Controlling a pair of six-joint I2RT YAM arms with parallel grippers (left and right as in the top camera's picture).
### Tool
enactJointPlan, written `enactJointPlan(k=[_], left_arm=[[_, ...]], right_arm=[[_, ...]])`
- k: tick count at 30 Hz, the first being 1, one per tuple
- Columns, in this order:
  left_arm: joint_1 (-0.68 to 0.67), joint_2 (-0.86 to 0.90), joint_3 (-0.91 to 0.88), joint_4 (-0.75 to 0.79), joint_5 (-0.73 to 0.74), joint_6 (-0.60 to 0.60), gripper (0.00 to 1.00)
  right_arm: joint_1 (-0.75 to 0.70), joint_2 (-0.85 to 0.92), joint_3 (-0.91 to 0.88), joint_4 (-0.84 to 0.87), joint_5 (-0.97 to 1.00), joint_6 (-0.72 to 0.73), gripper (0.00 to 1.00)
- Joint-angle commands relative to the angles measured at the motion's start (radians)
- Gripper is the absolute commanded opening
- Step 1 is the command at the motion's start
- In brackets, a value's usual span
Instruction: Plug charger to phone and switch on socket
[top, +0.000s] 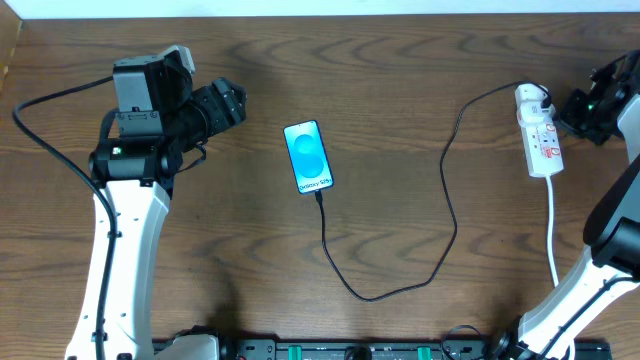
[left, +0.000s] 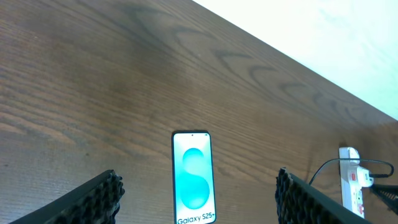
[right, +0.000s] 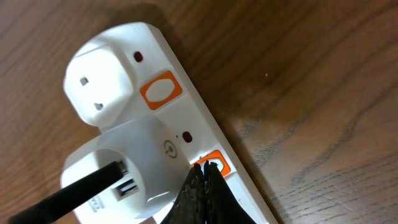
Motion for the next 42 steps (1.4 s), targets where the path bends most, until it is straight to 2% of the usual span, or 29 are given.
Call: enactJointPlan(k=[1, 14, 28, 42], left_arm=[[0.005, -0.001, -0.003, 0.0, -0.013, 0.01, 0.8], [0.005, -0.001, -0.003, 0.0, -0.013, 0.01, 0.8], [0.005, -0.001, -0.003, 0.0, -0.013, 0.01, 0.8], [0.005, -0.001, -0.003, 0.0, -0.013, 0.01, 0.8]], right_arm=[[0.006, 0.02, 0.006, 0.003, -0.003, -0.014, 0.01], [0.026, 0.102, 0.006, 0.016, -0.093, -0.014, 0.01], [0.071, 0.105, 0.006, -0.027, -0.135, -0.011, 0.01], [0.109, 0.105, 0.005, -0.078, -0.135, 0.106, 0.01]])
